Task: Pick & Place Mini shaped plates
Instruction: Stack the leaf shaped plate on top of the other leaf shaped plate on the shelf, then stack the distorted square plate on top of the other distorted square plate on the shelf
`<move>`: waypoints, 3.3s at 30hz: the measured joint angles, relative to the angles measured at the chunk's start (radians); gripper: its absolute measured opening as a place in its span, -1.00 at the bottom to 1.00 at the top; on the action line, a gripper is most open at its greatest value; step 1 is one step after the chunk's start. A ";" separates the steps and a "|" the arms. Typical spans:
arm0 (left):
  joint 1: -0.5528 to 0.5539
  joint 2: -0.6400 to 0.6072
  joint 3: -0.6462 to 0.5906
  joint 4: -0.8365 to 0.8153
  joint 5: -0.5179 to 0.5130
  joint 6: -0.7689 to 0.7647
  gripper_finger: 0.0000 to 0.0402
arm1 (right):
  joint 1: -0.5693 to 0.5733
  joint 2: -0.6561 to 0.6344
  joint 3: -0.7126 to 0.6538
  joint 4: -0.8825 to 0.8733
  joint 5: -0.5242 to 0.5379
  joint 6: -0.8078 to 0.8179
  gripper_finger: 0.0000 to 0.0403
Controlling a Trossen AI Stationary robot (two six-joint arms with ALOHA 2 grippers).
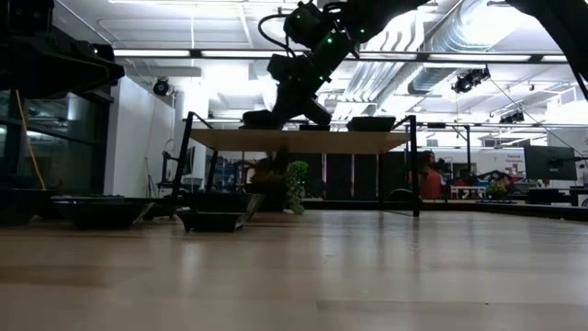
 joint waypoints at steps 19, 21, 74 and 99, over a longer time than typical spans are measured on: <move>0.000 0.000 0.000 0.000 0.000 0.000 -0.49 | 0.000 0.000 0.000 0.003 0.024 0.035 -0.50; 0.000 0.000 0.000 0.000 0.000 0.000 -0.49 | 0.000 -0.001 0.000 0.003 0.024 0.034 -0.49; 0.000 0.000 0.000 0.000 0.000 0.000 -0.49 | 0.052 -0.070 0.000 -0.046 0.115 0.171 -0.46; 0.000 0.000 0.000 0.000 0.000 0.000 -0.49 | 0.403 -0.088 -0.215 0.098 -0.149 0.646 -0.46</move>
